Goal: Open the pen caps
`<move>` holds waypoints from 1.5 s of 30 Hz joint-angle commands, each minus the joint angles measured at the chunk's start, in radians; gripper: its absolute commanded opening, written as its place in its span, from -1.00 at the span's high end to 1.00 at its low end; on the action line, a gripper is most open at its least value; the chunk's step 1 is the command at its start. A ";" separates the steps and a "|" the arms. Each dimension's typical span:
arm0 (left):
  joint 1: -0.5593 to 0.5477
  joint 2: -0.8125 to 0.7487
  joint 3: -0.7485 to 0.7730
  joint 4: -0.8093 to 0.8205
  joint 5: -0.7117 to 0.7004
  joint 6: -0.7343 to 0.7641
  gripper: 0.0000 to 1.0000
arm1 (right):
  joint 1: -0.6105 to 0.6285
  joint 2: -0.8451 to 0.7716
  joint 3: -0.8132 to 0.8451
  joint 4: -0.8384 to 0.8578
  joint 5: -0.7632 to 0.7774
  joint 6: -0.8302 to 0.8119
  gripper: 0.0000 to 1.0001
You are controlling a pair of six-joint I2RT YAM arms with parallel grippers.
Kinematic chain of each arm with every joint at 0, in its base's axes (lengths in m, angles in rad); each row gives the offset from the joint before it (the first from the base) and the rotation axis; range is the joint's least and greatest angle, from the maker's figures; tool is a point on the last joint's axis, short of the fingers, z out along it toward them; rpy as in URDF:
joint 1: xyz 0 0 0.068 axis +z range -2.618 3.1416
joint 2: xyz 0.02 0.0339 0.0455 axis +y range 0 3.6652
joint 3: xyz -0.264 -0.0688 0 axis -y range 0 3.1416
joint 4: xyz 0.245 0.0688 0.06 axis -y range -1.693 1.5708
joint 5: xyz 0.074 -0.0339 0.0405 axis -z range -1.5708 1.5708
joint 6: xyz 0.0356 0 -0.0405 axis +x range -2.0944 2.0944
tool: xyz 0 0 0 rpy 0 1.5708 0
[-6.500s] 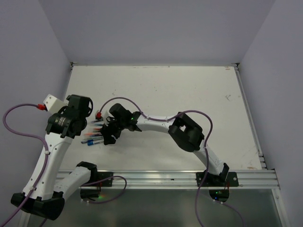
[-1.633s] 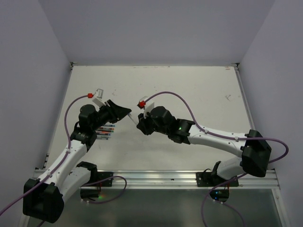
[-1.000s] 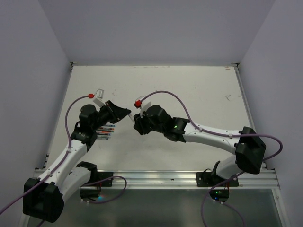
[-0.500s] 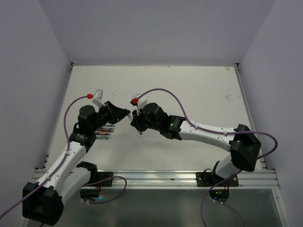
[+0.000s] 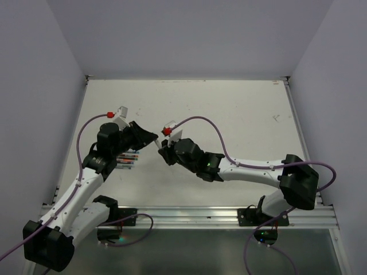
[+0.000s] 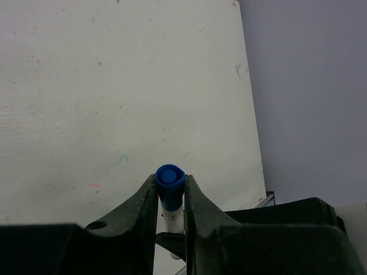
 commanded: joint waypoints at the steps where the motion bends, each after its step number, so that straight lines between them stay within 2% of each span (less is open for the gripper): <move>1: 0.042 0.008 0.126 0.120 -0.270 0.030 1.00 | 0.011 -0.036 -0.087 -0.180 0.102 0.037 1.00; 11: 0.042 0.033 0.091 0.153 -0.353 0.007 1.00 | 0.014 -0.045 -0.130 -0.183 0.036 0.034 1.00; 16: 0.042 0.007 0.049 0.171 -0.376 0.027 1.00 | 0.024 -0.031 -0.148 -0.195 0.092 0.043 1.00; 20: 0.040 0.068 0.073 0.202 -0.246 0.081 1.00 | -0.002 -0.082 -0.155 -0.256 0.155 0.094 1.00; 22: 0.025 0.120 0.090 0.195 -0.194 0.104 1.00 | -0.078 -0.126 -0.161 -0.282 0.123 0.114 1.00; 27: -0.116 0.186 0.077 0.219 -0.232 0.136 1.00 | -0.311 -0.185 -0.152 -0.373 0.065 0.108 1.00; 30: -0.150 0.278 0.085 0.266 -0.163 0.136 1.00 | -0.448 -0.197 -0.132 -0.417 0.013 0.083 1.00; 34: -0.249 0.443 0.175 0.272 -0.174 0.176 1.00 | -0.636 -0.156 -0.109 -0.485 -0.036 0.059 1.00; 35: -0.270 0.474 0.198 0.265 -0.180 0.183 1.00 | -0.716 -0.145 -0.104 -0.492 -0.056 0.053 1.00; 38: -0.322 0.597 0.287 0.249 -0.197 0.208 1.00 | -0.822 -0.105 -0.089 -0.509 -0.075 0.031 1.00; 45: -0.353 0.969 0.582 0.130 -0.168 0.291 1.00 | -0.904 0.004 0.002 -0.558 0.048 -0.016 1.00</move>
